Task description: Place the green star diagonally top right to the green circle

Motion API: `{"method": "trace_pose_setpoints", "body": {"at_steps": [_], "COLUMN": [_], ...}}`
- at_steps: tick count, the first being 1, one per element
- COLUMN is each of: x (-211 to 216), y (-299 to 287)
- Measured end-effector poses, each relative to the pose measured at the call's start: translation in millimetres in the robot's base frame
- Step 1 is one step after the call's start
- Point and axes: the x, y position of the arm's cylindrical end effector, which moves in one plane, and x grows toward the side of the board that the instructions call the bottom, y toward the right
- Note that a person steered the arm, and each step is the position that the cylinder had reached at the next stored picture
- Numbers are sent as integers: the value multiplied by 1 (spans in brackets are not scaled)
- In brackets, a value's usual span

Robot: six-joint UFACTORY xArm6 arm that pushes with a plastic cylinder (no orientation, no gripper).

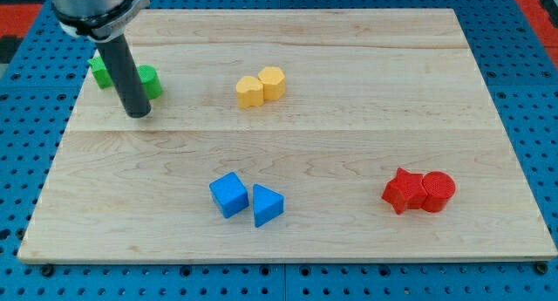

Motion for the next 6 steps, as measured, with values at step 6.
{"method": "trace_pose_setpoints", "body": {"at_steps": [6], "x": [-65], "y": [-82]}}
